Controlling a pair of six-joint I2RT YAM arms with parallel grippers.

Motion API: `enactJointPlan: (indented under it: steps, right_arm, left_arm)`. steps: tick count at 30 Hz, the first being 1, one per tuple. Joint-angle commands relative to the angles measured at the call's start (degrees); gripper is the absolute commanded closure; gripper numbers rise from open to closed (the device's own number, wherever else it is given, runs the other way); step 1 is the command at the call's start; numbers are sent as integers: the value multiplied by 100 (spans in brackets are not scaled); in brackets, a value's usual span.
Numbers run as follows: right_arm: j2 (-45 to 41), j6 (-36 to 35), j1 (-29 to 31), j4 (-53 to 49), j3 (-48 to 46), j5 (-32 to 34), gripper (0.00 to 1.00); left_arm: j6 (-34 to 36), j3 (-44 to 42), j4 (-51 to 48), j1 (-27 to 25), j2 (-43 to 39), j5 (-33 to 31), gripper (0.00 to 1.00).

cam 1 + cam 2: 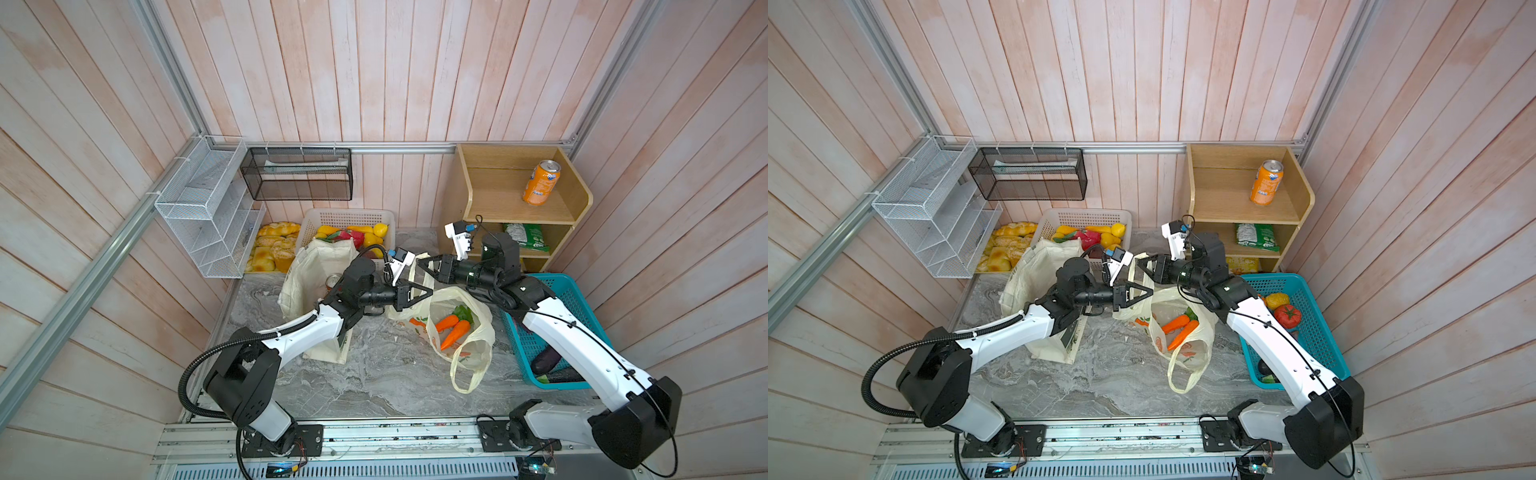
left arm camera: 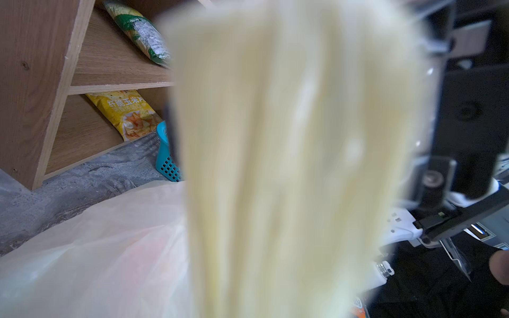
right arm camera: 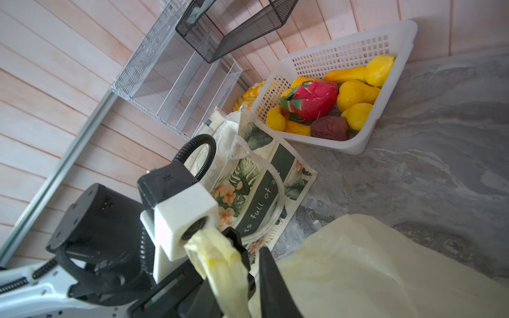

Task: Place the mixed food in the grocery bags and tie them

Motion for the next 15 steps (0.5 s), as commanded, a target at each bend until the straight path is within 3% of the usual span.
enactJointPlan:
  steps: [1, 4, 10, 15]
  right_arm:
    - [-121, 154, 29, 502, -66, -186, 100]
    - [-183, 191, 12, 432, -34, -89, 100]
    - [-408, 363, -8, 335, -40, 266, 100]
    - [-617, 478, -6, 237, -39, 489, 100]
  left_arm:
    - [116, 114, -94, 2, 24, 95, 100]
    - [181, 35, -118, 10, -118, -129, 89]
    - [255, -388, -193, 50, -658, -1118, 43]
    - [572, -657, -436, 78, -1328, -1954, 27]
